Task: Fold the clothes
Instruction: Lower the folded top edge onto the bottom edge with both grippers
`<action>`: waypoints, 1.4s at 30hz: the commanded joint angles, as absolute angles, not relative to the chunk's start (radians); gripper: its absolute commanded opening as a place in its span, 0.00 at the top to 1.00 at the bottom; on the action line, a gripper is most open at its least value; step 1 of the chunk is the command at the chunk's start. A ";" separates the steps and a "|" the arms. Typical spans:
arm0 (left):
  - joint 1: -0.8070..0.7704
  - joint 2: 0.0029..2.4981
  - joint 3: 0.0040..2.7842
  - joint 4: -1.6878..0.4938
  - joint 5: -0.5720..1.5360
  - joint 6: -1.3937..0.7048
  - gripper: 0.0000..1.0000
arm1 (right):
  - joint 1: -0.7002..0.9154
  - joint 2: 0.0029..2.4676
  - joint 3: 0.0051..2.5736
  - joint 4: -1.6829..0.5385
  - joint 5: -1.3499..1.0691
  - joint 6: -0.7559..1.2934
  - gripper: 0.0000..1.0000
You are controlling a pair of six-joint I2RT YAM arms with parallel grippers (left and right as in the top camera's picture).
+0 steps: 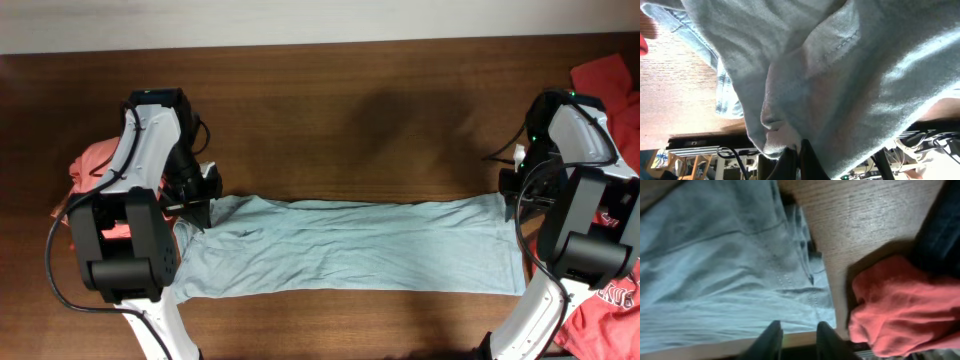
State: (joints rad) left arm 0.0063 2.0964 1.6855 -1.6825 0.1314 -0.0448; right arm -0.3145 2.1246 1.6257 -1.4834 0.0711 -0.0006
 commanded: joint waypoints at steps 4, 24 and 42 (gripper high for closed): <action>0.009 2.082 1.681 -1.668 0.123 -0.029 1.00 | -0.316 2.127 1.623 -1.453 0.056 0.001 0.60; 0.009 2.082 1.680 -1.605 0.135 -0.033 1.00 | -0.315 2.133 1.623 -1.285 -0.023 0.001 0.43; 0.009 2.082 1.680 -1.604 0.134 -0.033 1.00 | -0.313 2.133 1.527 -1.170 -0.057 0.000 0.55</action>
